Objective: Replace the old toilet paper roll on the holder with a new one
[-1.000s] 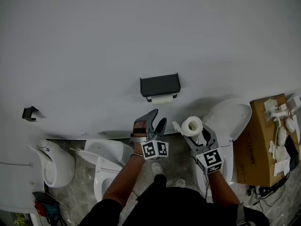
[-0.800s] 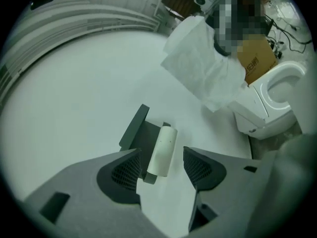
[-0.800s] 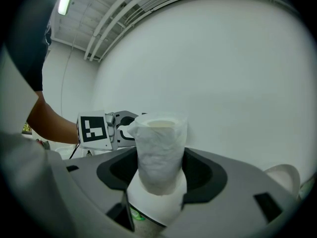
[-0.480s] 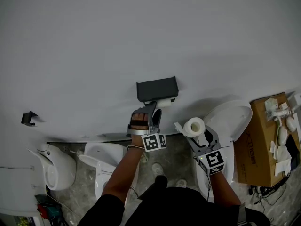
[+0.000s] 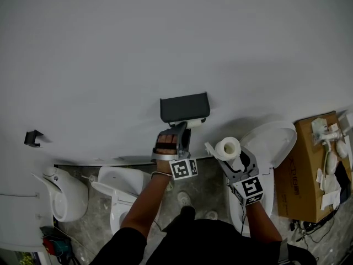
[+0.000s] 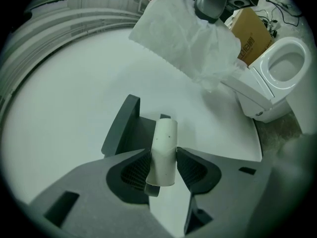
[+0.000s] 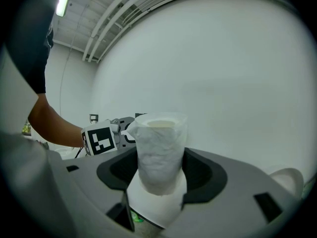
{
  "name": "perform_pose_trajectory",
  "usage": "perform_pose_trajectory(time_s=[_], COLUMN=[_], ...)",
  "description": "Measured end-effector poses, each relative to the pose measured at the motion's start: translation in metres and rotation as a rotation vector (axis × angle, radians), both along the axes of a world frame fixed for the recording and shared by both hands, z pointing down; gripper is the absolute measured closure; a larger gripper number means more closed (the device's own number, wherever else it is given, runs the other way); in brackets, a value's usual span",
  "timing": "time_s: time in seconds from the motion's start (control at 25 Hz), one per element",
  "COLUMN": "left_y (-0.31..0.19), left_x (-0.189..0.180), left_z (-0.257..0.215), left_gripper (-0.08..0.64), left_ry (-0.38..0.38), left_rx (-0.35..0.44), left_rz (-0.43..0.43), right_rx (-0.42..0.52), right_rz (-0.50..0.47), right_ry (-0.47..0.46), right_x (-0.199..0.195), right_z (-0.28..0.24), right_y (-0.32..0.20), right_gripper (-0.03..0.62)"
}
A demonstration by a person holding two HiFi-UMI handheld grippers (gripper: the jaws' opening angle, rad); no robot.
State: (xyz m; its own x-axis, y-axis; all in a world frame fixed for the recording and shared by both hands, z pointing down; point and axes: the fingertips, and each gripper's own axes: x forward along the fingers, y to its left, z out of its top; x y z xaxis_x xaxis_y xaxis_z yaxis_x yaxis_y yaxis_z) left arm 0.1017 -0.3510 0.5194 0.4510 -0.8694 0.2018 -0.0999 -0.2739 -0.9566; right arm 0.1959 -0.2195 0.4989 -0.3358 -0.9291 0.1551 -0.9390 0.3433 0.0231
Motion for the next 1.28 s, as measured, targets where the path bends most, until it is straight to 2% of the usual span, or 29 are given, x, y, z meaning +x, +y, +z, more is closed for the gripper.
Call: perform_pose_trajectory(time_s=[0.68,1.28], left_y=[0.003,0.015], left_x=[0.021,0.090], left_z=[-0.004,-0.006], left_gripper=[0.400,0.400], left_ry=[0.012,0.017], left_rx=[0.032,0.044], left_rz=[0.037,0.160], right_rx=[-0.004,-0.020], right_rz=[0.033,0.150], right_ry=[-0.004,0.003], right_x=[0.018,0.065], right_z=[0.000,0.001], right_y=[0.004,0.031], right_gripper=[0.324,0.324])
